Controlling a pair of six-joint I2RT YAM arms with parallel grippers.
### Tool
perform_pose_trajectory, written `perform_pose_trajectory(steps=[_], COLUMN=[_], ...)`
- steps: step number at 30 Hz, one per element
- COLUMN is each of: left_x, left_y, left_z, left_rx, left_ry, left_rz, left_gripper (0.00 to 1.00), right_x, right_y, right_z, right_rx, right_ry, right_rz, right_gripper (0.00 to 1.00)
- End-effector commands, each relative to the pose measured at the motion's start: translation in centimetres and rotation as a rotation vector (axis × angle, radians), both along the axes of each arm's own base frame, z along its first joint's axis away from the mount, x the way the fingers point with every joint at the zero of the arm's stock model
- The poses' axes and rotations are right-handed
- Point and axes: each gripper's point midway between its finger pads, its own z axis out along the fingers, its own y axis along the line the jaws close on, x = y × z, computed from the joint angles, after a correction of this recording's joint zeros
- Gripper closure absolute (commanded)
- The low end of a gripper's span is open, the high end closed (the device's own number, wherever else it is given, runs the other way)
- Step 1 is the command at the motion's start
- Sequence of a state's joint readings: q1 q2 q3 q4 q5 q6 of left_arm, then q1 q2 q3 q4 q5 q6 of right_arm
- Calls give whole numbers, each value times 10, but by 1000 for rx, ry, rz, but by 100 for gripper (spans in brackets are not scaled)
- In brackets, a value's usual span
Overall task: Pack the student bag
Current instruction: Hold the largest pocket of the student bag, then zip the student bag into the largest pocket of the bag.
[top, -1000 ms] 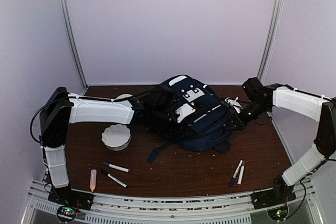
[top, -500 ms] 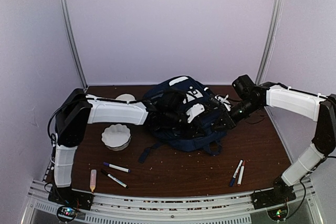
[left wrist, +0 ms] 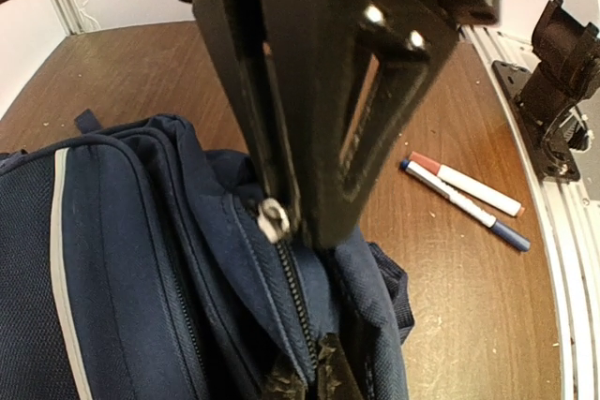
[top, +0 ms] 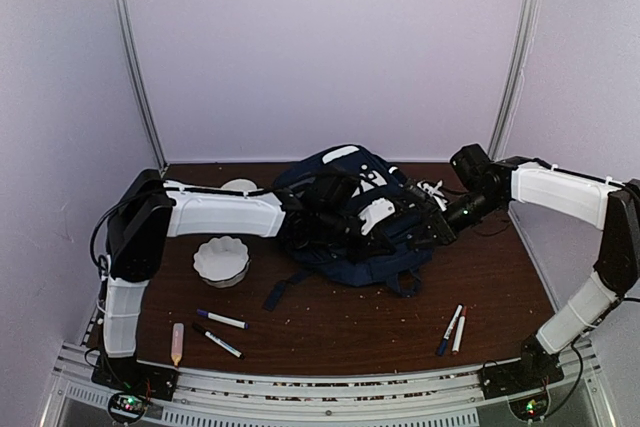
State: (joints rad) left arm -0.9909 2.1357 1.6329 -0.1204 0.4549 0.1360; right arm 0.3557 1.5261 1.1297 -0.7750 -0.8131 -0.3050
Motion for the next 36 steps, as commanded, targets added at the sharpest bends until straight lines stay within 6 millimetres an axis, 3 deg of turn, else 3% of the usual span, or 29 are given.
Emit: perform_pose_trajectory(steps=[1,9,16,20,29,32,36], left_x=[6,2,5,7,16,20,24], left_y=[23,43,62,69,66,77,98], left_z=[-3,-3,-13,-22,-18,-14,-25], left_rx=[88,145,211,233,218,228,275], left_ry=[-39,-99,-170,-204,-290,-344,-386], left_rz=[33,33,50,59,58,98,154], left_gripper=[99,100,100,100,100,100,100], right_x=[23,67,114,109,70,59,56], right_y=[-44,-84,-112,-129,-157,-165,-168], right_z=[-11,-42,-51,-61,-63,-61,-63], right_rx=[-63,-121,-105,-133,-202,-214,-224], right_ry=[2,33,46,59,31,21,-1], right_rz=[-119,-267,-385,-411,-426,-439,-449], right_gripper=[100,100,100,100,100,100,100])
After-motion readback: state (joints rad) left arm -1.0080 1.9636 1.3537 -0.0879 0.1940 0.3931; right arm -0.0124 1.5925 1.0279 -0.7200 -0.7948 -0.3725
